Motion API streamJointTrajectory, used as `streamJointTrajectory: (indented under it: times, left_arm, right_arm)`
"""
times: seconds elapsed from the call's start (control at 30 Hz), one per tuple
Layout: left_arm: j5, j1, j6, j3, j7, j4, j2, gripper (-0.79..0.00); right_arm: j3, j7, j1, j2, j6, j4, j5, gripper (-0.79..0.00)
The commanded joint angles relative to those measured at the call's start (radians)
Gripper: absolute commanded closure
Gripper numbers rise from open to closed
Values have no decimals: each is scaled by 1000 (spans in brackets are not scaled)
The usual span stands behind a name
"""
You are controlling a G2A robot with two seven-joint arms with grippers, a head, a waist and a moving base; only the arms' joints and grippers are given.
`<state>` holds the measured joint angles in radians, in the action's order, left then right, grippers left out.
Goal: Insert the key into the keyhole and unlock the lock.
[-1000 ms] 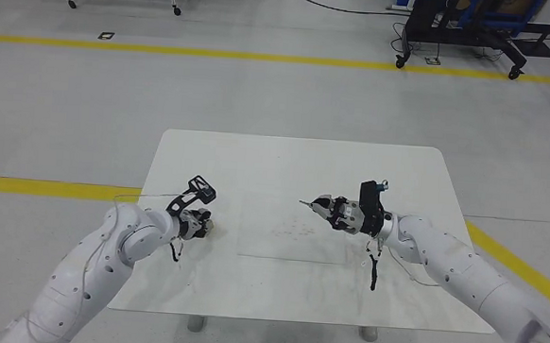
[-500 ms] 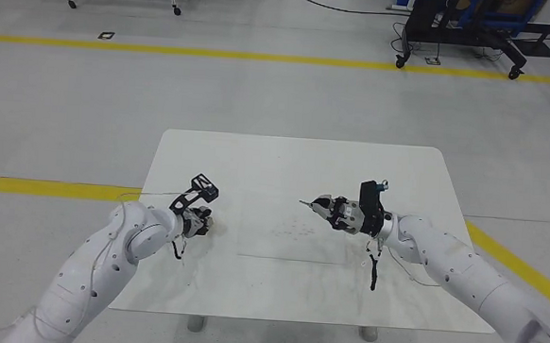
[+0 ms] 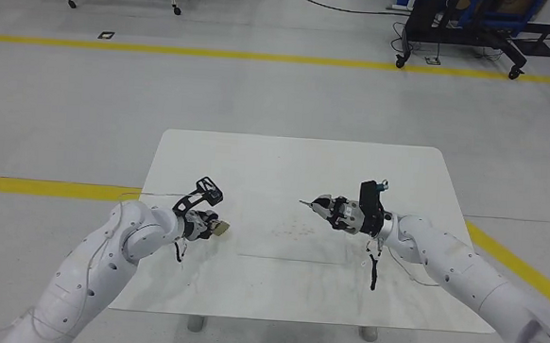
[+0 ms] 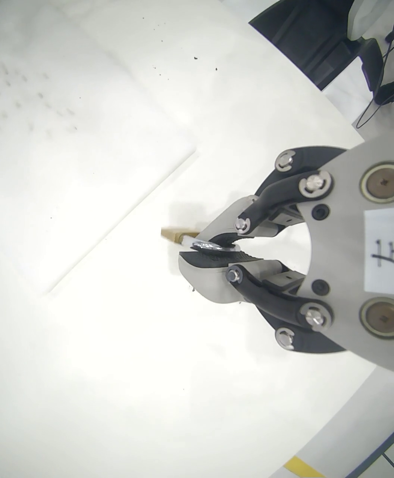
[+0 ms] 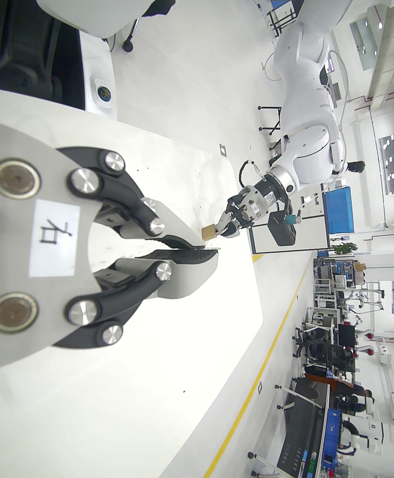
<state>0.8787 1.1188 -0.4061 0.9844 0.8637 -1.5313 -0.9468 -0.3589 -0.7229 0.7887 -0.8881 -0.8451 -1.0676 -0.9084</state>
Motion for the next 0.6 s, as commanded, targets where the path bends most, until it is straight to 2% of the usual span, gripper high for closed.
streamJointTrajectory:
  times: [0.0, 0.07, 0.17, 0.23, 0.27, 0.33, 0.57]
  left_arm:
    - [6, 0, 4, 2, 14, -3, 0, -139]
    - [15, 2, 13, 2, 23, -12, 0, -209]
    - [13, 8, 14, 4, 25, -22, 0, -212]
    - [12, 8, 11, 5, 28, -25, 0, -175]
    - [13, 7, 10, 4, 29, -26, 0, -86]
    - [22, 7, 14, 2, 26, -27, -1, 0]
    - [37, 3, 17, -6, 25, -24, -6, 0]
  right_arm:
    - [0, 0, 0, 0, 0, 0, 0, 0]
    - [0, 0, 0, 0, 0, 0, 0, 0]
    - [0, 0, 0, 0, 0, 0, 0, 0]
    - [0, 0, 0, 0, 0, 0, 0, 0]
    - [0, 0, 0, 0, 0, 0, 0, 0]
    - [0, 0, 0, 0, 0, 0, 0, 0]
    - [0, 0, 0, 0, 0, 0, 0, 0]
